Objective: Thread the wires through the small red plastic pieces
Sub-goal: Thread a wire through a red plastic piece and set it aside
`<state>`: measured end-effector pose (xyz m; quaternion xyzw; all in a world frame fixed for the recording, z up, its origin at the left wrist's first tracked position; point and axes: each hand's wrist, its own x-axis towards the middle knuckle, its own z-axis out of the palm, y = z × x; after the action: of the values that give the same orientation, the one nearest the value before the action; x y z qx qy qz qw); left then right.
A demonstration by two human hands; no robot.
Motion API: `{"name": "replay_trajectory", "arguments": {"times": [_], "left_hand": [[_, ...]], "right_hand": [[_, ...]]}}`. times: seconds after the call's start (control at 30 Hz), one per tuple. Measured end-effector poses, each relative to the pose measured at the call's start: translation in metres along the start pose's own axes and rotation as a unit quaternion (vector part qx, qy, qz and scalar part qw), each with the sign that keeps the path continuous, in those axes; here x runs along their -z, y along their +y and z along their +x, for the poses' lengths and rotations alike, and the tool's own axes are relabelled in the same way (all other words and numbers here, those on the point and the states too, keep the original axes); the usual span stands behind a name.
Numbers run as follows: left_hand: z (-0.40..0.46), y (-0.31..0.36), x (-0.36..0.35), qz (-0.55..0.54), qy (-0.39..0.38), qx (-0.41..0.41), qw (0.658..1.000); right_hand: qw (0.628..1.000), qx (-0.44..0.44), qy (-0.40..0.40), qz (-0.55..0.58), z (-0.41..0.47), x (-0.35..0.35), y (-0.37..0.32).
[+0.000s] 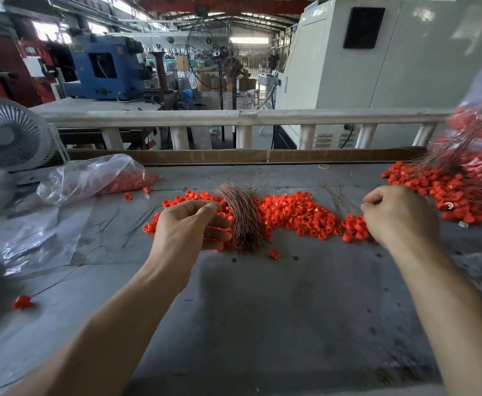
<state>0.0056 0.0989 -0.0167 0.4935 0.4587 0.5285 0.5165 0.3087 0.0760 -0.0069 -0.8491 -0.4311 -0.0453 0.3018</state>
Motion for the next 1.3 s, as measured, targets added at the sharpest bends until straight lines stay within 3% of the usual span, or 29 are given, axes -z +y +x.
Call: {"name": "replay_trajectory", "arguments": {"times": [0.33, 0.6, 0.77, 0.9, 1.0, 1.3], "left_hand": [[0.000, -0.002, 0.001, 0.043, -0.004, -0.018, 0.999], [0.003, -0.006, 0.003, 0.092, 0.002, -0.035, 0.995], [0.006, -0.011, 0.005, 0.165, 0.012, -0.062, 0.984], [0.007, -0.015, 0.005, 0.253, 0.010, -0.087, 0.964], [0.008, -0.017, 0.005, 0.325, 0.012, -0.106, 0.940], [0.009, -0.021, 0.005, 0.392, -0.020, -0.128, 0.911]], "right_hand": [[0.999, -0.021, -0.030, -0.027, 0.004, -0.002, 0.004], [0.999, 0.034, 0.011, -0.026, -0.005, -0.002, -0.006], [0.992, 0.115, 0.026, 0.037, -0.017, -0.006, -0.022], [0.963, 0.208, -0.079, 0.150, -0.041, -0.014, -0.046], [0.934, 0.287, -0.148, 0.150, -0.060, -0.025, -0.061], [0.906, 0.385, -0.130, 0.118, -0.081, -0.038, -0.082]]}}
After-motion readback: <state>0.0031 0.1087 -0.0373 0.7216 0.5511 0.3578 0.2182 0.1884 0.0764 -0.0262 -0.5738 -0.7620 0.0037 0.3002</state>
